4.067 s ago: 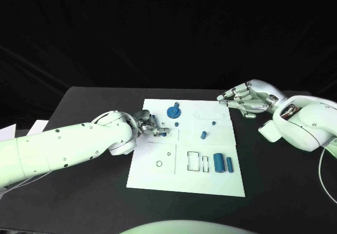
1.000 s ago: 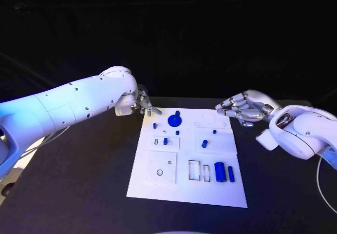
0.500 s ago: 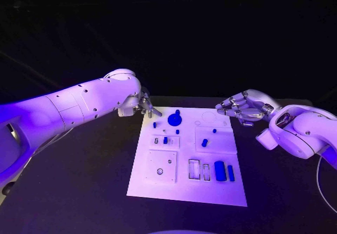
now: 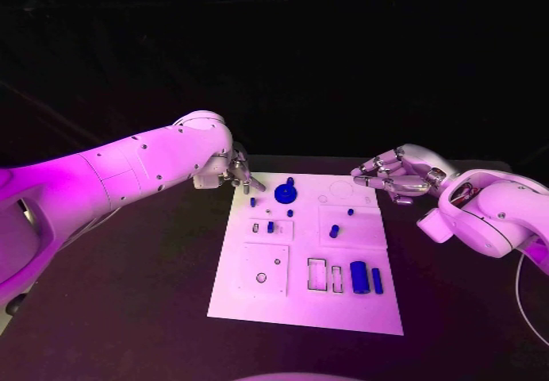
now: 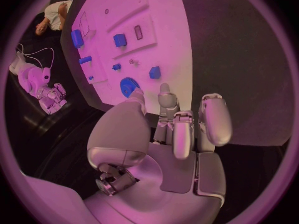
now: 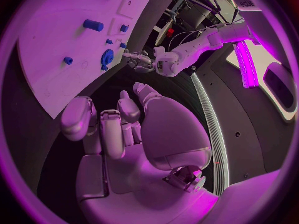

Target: Assemble the parts on the task board

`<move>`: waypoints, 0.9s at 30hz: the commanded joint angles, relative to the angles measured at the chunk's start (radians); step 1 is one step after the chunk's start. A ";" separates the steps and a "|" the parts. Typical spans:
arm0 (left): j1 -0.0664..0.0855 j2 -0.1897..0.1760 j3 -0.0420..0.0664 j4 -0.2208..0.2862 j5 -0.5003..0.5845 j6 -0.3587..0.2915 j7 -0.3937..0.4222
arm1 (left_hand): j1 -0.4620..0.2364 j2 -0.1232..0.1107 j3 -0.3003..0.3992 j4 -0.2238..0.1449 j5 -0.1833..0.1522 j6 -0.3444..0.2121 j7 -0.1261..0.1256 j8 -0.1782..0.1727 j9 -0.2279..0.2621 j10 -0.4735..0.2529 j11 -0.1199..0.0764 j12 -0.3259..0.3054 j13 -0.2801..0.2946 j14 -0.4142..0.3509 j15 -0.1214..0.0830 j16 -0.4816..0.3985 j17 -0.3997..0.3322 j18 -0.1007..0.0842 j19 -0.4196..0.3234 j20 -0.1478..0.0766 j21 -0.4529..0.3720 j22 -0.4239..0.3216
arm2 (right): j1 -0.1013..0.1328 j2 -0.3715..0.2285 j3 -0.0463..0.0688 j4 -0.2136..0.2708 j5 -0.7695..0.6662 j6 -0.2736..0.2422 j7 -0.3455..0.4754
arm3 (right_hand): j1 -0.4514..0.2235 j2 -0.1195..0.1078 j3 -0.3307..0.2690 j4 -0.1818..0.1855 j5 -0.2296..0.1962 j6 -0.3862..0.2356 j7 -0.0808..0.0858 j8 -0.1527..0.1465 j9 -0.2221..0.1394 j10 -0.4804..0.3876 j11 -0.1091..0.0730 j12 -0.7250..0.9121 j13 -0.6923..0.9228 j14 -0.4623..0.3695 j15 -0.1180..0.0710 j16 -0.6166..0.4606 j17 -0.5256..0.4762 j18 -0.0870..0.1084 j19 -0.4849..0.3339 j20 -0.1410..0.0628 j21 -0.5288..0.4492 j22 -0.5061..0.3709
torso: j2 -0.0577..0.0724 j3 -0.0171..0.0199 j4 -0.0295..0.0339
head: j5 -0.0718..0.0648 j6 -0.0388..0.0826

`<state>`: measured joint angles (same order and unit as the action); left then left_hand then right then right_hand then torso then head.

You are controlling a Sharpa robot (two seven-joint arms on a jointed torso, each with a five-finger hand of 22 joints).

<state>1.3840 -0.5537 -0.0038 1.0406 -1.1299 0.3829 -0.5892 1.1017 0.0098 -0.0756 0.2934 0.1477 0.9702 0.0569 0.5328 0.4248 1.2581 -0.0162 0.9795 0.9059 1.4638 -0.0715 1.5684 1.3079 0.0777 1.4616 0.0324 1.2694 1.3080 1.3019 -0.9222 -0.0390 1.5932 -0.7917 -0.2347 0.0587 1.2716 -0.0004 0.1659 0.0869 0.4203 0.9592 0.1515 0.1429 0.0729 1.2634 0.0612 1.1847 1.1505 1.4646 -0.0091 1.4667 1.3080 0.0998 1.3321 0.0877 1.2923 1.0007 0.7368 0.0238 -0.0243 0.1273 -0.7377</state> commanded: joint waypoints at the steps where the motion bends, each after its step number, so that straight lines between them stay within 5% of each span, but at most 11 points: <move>1: 0.000 0.001 -0.001 -0.003 -0.009 0.051 0.009 | -0.001 0.010 -0.005 -0.002 0.006 0.006 -0.003 0.006 0.002 0.010 -0.001 0.006 0.002 0.107 -0.007 0.002 0.263 -0.009 0.009 -0.001 0.006 0.026 | -0.001 0.001 0.000 -0.001 -0.010 0.011 0.007 | 0.002 -0.008 0.006 -0.001 0.004 -0.001 -0.001 0.003 -0.001 0.000 -0.001 0.001 -0.001 0.070 -0.008 -0.004 0.097 0.008 -0.002 -0.002 -0.005 -0.001 | 0.000 0.0004 -0.0001 | 0.002 0.000; 27: -0.011 0.007 -0.005 -0.009 0.023 0.084 0.031 | 0.029 0.030 -0.003 -0.006 0.012 0.003 -0.005 0.011 0.011 0.010 -0.003 0.007 -0.002 0.107 -0.008 0.002 0.263 -0.009 0.010 -0.003 0.005 0.027 | -0.002 0.005 0.000 -0.002 -0.010 0.014 0.008 | 0.002 -0.007 0.008 0.000 0.005 -0.001 -0.001 0.003 -0.001 0.000 -0.001 0.002 -0.001 0.070 -0.008 -0.005 0.097 0.008 -0.002 -0.002 -0.006 -0.002 | -0.001 -0.0005 -0.0006 | 0.002 -0.004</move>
<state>1.3731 -0.5503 -0.0085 1.0315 -1.1204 0.4418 -0.5755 1.1261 0.0341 -0.0783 0.2907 0.1555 0.9737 0.0533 0.5403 0.4341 1.2617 -0.0197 0.9839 0.9052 1.4673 -0.0749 1.5684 1.3076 0.0776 1.4616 0.0323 1.2729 1.3077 1.3005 -0.9191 -0.0391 1.5919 -0.7937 -0.2324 0.0587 1.2716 -0.0004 0.1659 0.0868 0.4203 0.9592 0.1515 0.1429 0.0729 1.2634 0.0612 1.1847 1.1507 1.4647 -0.0091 1.4667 1.3077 0.0998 1.3321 0.0877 1.2923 0.9998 0.7364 0.0234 -0.0244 0.1285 -0.7414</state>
